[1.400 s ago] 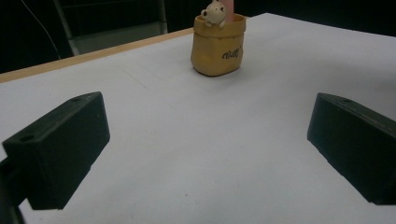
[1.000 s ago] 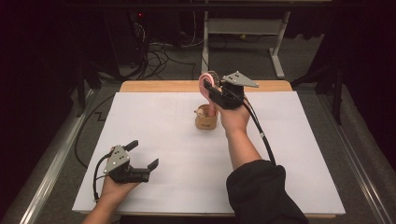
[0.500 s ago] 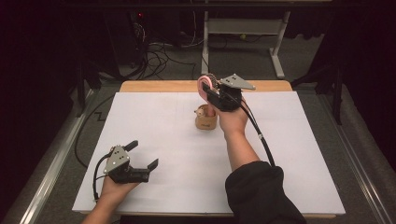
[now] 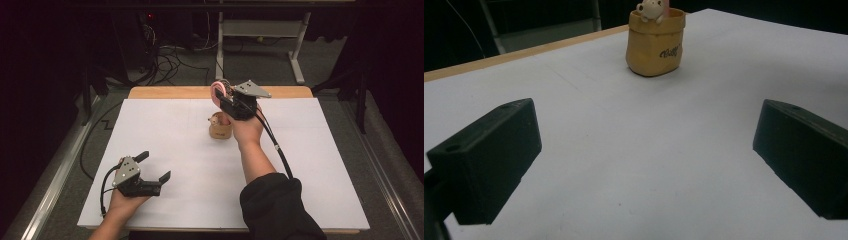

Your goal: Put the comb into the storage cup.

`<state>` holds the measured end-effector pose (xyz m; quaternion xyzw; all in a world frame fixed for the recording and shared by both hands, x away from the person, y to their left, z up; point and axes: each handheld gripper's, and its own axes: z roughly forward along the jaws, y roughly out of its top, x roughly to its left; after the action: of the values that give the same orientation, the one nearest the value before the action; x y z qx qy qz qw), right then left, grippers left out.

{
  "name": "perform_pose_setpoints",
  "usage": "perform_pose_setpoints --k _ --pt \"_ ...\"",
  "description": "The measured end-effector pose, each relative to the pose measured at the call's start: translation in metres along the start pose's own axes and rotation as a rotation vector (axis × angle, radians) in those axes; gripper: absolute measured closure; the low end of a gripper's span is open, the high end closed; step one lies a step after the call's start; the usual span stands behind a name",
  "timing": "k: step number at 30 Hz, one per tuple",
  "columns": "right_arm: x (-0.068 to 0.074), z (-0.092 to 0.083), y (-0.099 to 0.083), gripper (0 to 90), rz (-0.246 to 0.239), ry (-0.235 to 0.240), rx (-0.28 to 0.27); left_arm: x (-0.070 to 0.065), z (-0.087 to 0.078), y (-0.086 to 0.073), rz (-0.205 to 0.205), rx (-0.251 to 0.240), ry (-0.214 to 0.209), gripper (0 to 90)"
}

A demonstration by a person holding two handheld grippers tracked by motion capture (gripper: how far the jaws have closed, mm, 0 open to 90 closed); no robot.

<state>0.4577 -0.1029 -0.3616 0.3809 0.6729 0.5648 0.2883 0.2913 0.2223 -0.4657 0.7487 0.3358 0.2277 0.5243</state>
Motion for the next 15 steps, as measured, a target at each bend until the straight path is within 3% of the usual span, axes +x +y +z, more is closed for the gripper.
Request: perform_pose_setpoints --k 15 --pt "0.013 0.011 -0.002 64.0 -0.027 -0.002 -0.010 0.000 0.000 0.000 -0.004 -0.007 -0.005 0.0"
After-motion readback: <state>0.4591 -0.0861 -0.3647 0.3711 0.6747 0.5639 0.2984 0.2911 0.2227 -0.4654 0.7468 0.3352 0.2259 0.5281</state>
